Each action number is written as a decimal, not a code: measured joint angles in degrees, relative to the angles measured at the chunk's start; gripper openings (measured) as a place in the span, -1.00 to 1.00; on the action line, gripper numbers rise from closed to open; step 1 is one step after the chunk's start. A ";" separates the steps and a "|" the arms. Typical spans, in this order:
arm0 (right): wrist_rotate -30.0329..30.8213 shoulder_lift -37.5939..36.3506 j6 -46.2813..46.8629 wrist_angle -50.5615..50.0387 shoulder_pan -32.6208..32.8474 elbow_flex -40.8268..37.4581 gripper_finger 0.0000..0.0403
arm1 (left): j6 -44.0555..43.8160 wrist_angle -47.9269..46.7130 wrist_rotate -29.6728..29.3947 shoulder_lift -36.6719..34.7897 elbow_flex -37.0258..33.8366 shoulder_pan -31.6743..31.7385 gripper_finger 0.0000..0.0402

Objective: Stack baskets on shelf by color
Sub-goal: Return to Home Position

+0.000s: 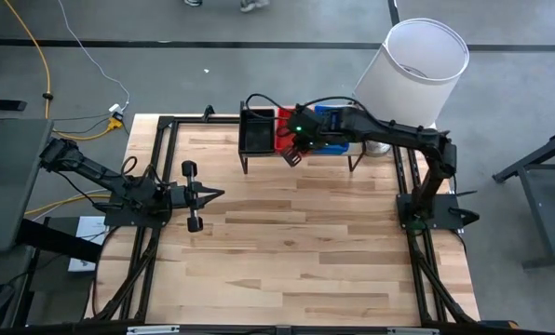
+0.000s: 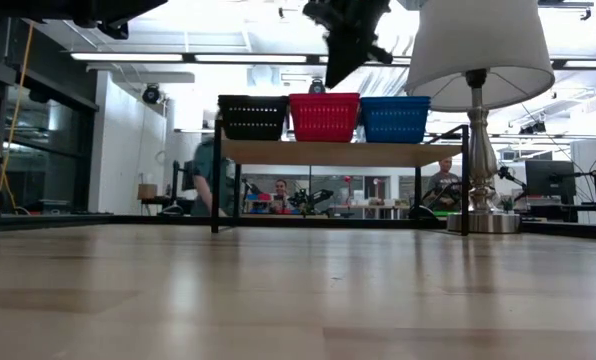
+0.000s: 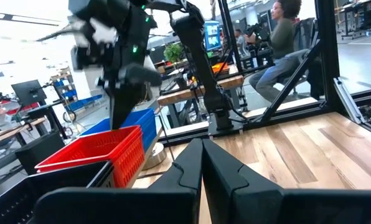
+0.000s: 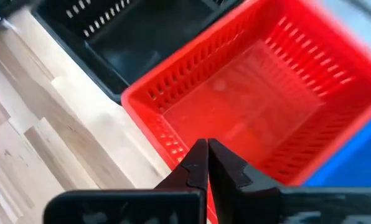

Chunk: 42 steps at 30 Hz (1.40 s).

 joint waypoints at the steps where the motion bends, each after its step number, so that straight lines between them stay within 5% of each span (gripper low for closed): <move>1: 1.02 -0.86 -0.34 -0.05 0.34 0.00 -1.00 | 0.00 0.00 -0.09 0.02 0.00 -0.02 -1.00; 10: 10.67 -10.50 -4.25 -1.99 10.41 -5.75 -1.00 | -1.88 -3.10 -0.81 -0.01 0.00 0.00 -1.00; 19: 16.53 -32.50 1.56 17.33 27.15 -36.96 -1.00 | -1.39 -4.37 4.12 -0.05 0.00 0.43 -1.00; 23: 18.99 -40.12 0.73 28.57 33.03 -48.05 -1.00 | 0.43 -4.56 3.61 -0.44 0.00 5.56 -1.00; 32: 19.35 -48.88 -0.37 34.66 35.68 -60.74 -1.00 | -14.13 -23.84 20.65 -16.58 -1.28 22.28 -1.00; 35: 19.35 -50.27 -1.21 35.41 35.68 -61.99 -1.00 | -16.57 -24.22 25.89 -21.76 -3.62 23.59 -1.00; 42: 17.32 -51.77 -3.37 37.89 35.67 -62.07 -1.00 | -21.18 -24.47 27.69 -30.84 -11.20 23.10 -1.00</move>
